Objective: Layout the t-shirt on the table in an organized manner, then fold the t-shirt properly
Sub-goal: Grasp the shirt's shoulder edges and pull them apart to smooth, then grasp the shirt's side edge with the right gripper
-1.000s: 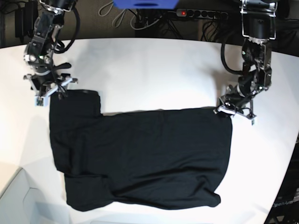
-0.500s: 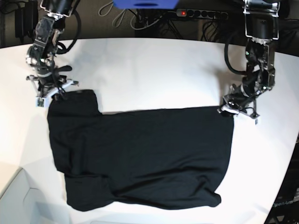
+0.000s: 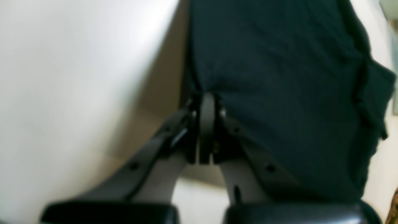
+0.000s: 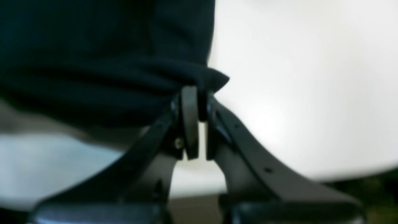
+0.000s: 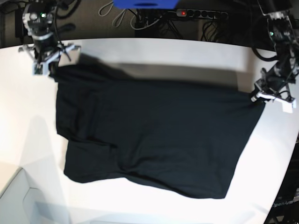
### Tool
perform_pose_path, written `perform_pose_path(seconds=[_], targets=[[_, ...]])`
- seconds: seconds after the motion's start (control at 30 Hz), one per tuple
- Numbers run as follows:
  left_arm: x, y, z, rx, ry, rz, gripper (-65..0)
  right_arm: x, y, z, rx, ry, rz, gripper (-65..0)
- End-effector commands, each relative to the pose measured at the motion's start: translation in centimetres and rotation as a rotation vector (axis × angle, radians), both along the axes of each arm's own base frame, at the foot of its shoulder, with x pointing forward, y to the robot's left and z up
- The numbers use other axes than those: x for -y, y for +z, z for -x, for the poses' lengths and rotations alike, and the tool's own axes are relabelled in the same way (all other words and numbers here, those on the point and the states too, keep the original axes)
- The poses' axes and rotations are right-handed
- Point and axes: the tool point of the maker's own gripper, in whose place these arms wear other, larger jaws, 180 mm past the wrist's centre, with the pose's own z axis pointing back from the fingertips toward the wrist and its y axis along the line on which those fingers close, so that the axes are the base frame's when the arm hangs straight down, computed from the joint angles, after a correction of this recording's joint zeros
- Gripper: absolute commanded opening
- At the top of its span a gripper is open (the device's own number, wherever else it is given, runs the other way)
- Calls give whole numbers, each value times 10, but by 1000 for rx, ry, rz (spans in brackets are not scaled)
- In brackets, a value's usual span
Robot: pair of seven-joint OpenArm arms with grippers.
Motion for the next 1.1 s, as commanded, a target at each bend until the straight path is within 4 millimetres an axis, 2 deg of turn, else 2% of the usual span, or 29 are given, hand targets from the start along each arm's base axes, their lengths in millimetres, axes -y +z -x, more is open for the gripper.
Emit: perform_pose_path(seconds=[0.0,0.13,0.27,0.4,0.5,0.57,0.73,0.8,0.9,0.97,1.07], targets=[[-8,15,0,31,22,-6,-649,4,9,-1,34,-2,19,-650],[-12,13,29,-26,57,29,-649,1,-2,23,-26,-8,7,-650],[-13,-5,51,-112,92,95,-649,-12,-8,28,-64,78,-15,-650],[-11,-24,61,-168,107,141,-649,-18,-9,30,-73,114,-21,-650],[-10,-31,64,-190,106,155,-647,-18,-10,29,-74,113,-23,-650],[-8,-30,64,-190,101,161,-645,-18,-10,30,-77,117,-22,-602],[-1,-34,77,-249,70,184,-645,-18,-12,40,-93,121,-23,-430],[0,-35,79,-256,68,187,-645,-18,-12,41,-95,120,-22,-390],[-1,-35,80,-259,68,187,-642,-15,-10,41,-92,114,-17,-364],[-5,-36,85,-265,80,183,-598,-15,-10,39,-87,113,-15,-361],[-21,-31,90,-248,145,180,-464,-14,-6,31,-64,114,-13,-360]])
